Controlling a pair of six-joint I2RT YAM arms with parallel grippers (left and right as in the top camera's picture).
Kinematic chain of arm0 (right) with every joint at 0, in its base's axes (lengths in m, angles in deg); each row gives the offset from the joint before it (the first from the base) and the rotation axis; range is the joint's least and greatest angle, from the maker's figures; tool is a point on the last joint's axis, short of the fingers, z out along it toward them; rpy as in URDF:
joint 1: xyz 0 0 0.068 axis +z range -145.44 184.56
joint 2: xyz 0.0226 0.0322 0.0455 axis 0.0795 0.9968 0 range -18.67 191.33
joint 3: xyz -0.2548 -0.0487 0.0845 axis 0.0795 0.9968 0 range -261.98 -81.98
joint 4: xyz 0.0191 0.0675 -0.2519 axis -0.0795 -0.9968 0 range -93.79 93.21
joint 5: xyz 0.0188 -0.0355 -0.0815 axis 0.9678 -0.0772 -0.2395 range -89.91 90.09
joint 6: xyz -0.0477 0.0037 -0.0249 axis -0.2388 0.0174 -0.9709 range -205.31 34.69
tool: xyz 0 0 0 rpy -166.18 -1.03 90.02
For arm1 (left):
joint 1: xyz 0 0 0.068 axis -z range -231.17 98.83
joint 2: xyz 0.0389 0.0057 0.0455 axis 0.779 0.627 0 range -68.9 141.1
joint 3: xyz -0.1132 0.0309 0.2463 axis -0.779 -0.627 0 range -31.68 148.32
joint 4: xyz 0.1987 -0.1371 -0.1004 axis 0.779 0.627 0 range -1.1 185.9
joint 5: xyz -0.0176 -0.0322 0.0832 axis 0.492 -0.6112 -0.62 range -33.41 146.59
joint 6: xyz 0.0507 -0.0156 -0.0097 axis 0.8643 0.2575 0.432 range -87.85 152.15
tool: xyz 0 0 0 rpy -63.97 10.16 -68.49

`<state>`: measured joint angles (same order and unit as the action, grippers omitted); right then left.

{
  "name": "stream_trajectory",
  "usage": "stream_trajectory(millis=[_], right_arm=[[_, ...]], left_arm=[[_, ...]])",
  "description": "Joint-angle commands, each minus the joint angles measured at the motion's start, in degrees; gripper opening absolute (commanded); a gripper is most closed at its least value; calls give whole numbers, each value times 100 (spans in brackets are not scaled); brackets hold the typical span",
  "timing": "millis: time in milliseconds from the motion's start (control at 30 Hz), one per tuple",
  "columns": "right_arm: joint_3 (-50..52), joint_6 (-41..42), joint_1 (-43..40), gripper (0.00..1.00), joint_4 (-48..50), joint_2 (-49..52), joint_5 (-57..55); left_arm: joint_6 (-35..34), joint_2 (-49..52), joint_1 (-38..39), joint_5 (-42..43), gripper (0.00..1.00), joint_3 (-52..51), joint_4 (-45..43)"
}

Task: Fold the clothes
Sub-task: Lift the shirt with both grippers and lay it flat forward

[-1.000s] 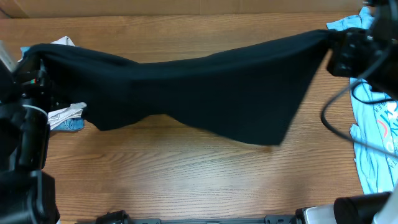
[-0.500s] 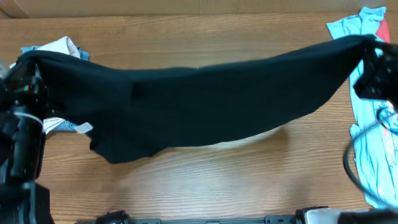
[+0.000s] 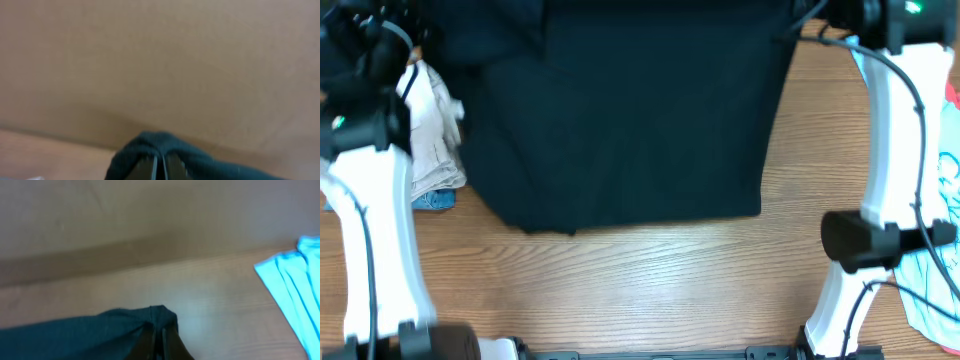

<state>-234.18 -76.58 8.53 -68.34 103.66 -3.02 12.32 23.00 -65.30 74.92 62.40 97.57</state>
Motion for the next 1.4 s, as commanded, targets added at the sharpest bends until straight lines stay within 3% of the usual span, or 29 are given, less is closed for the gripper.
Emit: stream_trajectory(millis=[0,100,233,300,433,567,700,900,1133,1367], right_arm=[[-133,-20,-216,4,507,-278,-131],[-293,-13,-391,4,839,-479,-136],[-468,68,-717,4,752,-774,-131],[-468,63,-817,4,461,-879,-131],[-422,39,-855,4,-656,-876,-131],[-76,42,-855,4,-1823,-623,-63],[691,22,-855,4,-2553,-317,-52],[2592,-22,-903,4,-2468,-313,-48],[4157,-20,-953,4,-2441,-315,142],[5506,-20,-977,4,-2127,-540,435]], left_arm=[[-774,157,-9,122,4,321,-946],[-835,210,-22,90,4,693,-1764],[-636,205,-61,452,4,1598,-1392],[-450,179,-59,831,4,1950,-634],[22,101,-24,1152,4,2212,1956],[776,264,107,634,4,2140,4728],[1132,632,328,160,4,1720,6236],[1416,929,614,457,4,564,6728],[1502,935,739,186,4,-1054,6697],[1436,903,619,-511,4,-1958,6822]])
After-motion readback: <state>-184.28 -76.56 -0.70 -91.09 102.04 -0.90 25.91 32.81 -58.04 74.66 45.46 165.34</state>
